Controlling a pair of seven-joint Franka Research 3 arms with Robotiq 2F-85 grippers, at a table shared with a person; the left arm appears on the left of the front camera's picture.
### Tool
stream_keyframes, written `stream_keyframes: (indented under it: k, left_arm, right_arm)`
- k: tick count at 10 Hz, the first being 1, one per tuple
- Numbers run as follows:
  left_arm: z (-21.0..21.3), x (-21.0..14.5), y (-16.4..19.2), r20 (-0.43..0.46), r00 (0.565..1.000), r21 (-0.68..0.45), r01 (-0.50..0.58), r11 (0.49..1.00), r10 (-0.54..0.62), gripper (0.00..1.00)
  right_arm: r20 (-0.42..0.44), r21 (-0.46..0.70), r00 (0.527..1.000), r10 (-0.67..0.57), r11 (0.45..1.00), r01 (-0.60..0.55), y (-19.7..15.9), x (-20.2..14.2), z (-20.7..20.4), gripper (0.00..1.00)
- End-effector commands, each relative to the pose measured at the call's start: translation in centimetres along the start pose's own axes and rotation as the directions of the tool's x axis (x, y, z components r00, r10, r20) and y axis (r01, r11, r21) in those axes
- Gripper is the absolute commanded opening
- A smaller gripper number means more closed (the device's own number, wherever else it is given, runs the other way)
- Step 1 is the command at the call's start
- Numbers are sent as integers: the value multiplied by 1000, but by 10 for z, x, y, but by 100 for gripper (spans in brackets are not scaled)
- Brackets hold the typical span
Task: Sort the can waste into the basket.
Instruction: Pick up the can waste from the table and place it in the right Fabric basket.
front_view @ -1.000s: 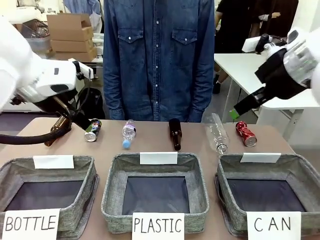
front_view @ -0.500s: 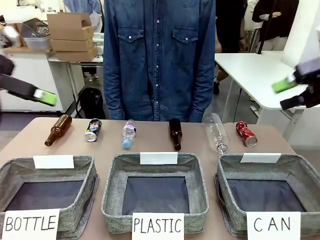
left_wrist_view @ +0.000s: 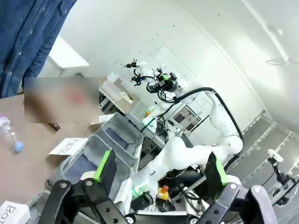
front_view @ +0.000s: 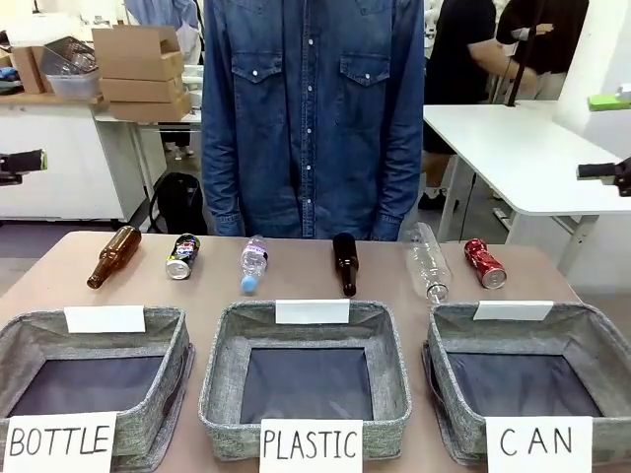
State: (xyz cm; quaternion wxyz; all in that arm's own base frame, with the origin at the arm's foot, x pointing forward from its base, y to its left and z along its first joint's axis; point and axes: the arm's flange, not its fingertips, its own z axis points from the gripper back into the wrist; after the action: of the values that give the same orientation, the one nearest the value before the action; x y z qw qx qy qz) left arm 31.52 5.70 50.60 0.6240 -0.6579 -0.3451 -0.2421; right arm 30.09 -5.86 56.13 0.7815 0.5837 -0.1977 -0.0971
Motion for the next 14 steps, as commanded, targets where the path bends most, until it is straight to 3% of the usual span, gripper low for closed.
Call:
stream_keyframes:
  k: [1, 9, 10, 12, 14]
  left_arm:
    - [0, 4, -10, 0, 999, -4, 33, 999, -33, 100]
    - [1, 3, -11, -13, 1000, 16, 6, 1000, -6, 100]
    - [-8, 19, -18, -60, 998, 71, 30, 997, -26, 100]
    - [-44, 72, 15, -156, 979, 249, -87, 965, 129, 100]
    - [-70, 106, 58, -162, 951, 453, -166, 876, 264, 100]
  right_arm:
    - [-14, 7, 999, 29, 1000, -29, 8, -6, 6, 100]
    - [-14, 7, 999, 29, 1000, -29, 8, -6, 6, 100]
    - [-14, 7, 999, 29, 1000, -29, 8, -6, 6, 100]
    - [-14, 7, 999, 29, 1000, -29, 8, -6, 6, 100]
    - [-14, 7, 999, 29, 1000, -29, 8, -6, 6, 100]
